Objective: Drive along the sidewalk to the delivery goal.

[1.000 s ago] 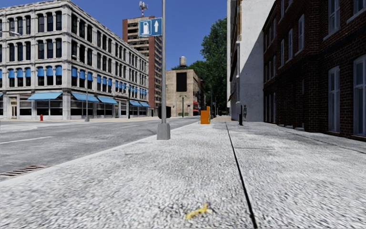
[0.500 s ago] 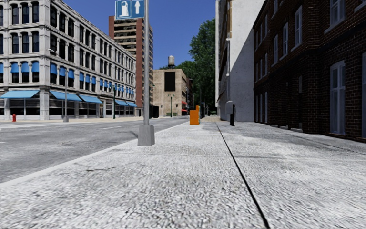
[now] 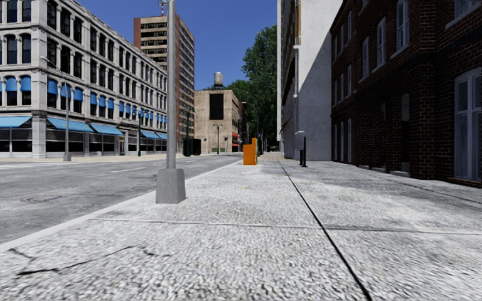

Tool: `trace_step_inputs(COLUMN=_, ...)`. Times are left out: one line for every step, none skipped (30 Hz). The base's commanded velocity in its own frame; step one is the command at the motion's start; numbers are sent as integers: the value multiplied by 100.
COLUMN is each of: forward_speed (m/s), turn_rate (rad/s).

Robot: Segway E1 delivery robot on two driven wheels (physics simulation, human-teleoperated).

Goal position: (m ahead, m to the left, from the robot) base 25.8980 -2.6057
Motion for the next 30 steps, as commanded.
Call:
trace_step_inputs(forward_speed=198, turn_rate=0)
trace_step_inputs(forward_speed=198, turn_rate=0)
trace_step_inputs(forward_speed=198, turn_rate=-7)
trace_step_inputs(forward_speed=198, turn_rate=-43)
trace_step_inputs(forward_speed=198, turn_rate=-44)
trace_step_inputs(forward_speed=198, turn_rate=-44)
trace_step_inputs(forward_speed=198, turn_rate=-45)
trace_step_inputs(forward_speed=198, turn_rate=-45)
trace_step_inputs(forward_speed=198, turn_rate=-45)
trace_step_inputs(forward_speed=198, turn_rate=-45)
trace_step_inputs(forward_speed=198, turn_rate=-45)
trace_step_inputs(forward_speed=198, turn_rate=-45)
trace_step_inputs(forward_speed=198, turn_rate=-45)
trace_step_inputs(forward_speed=198, turn_rate=-45)
trace_step_inputs(forward_speed=198, turn_rate=-45)
trace_step_inputs(forward_speed=198, turn_rate=-45)
trace_step_inputs(forward_speed=198, turn_rate=-45)
trace_step_inputs(forward_speed=198, turn_rate=-39)
trace_step_inputs(forward_speed=198, turn_rate=-24)
trace_step_inputs(forward_speed=198, turn_rate=-7)
trace_step_inputs(forward_speed=198, turn_rate=-3)
trace_step_inputs(forward_speed=198, turn_rate=-3)
trace_step_inputs(forward_speed=198, turn_rate=-2)
trace_step_inputs(forward_speed=198, turn_rate=-2)
trace_step_inputs(forward_speed=198, turn_rate=-2)
trace_step_inputs(forward_speed=198, turn_rate=0)
trace_step_inputs(forward_speed=198, turn_rate=0)
trace_step_inputs(forward_speed=198, turn_rate=0)
trace_step_inputs(forward_speed=198, turn_rate=0)
trace_step_inputs(forward_speed=198, turn_rate=0)
